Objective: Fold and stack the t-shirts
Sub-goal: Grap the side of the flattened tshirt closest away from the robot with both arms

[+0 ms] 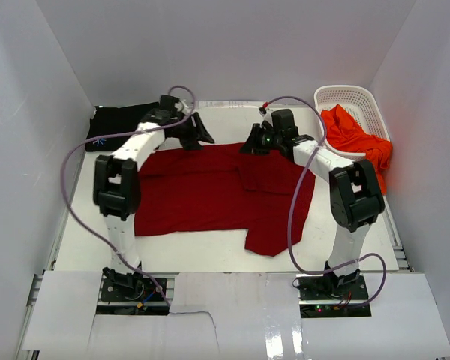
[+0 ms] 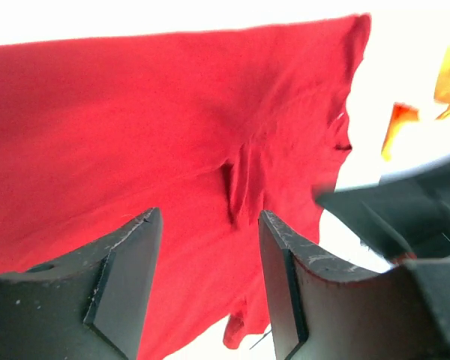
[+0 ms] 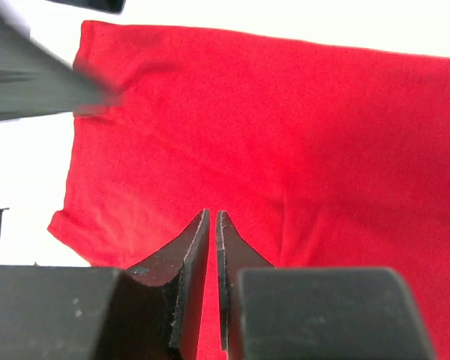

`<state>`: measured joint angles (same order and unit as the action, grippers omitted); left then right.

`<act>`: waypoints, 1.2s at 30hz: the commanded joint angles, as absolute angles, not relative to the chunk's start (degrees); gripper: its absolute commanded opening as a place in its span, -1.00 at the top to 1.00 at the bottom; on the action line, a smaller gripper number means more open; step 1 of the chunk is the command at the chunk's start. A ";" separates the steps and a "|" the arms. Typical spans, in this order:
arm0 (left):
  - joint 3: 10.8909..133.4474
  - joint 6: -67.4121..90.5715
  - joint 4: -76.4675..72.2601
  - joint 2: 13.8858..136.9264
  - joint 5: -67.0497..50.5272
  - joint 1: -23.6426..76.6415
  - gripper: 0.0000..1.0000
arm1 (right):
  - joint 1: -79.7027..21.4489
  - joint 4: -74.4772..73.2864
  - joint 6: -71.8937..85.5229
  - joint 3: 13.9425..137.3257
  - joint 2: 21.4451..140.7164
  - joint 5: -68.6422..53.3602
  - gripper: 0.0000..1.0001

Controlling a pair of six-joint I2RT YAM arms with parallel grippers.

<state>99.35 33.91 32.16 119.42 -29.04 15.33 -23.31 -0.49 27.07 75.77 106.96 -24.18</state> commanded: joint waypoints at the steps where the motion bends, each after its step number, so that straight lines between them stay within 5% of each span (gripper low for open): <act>1: 92.92 33.75 32.61 105.40 -26.47 7.49 -0.31 | -23.55 -5.18 24.61 84.51 113.27 -24.26 0.71; 8: 79.99 27.95 36.47 92.73 -13.91 -2.61 -0.35 | -24.35 -7.47 24.79 95.70 125.75 -24.70 0.69; 14: 72.69 26.63 33.59 91.85 -14.67 -7.12 -0.33 | -24.43 -6.51 24.96 98.53 130.86 -25.75 0.68; 36: 67.50 29.18 30.85 96.76 -10.90 -9.40 -0.26 | -24.43 -3.96 24.00 93.34 130.78 -26.02 0.68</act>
<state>66.15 27.75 31.66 96.66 -12.91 -8.51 -24.23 -4.08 25.39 94.32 131.83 -26.48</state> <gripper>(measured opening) 0.633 0.159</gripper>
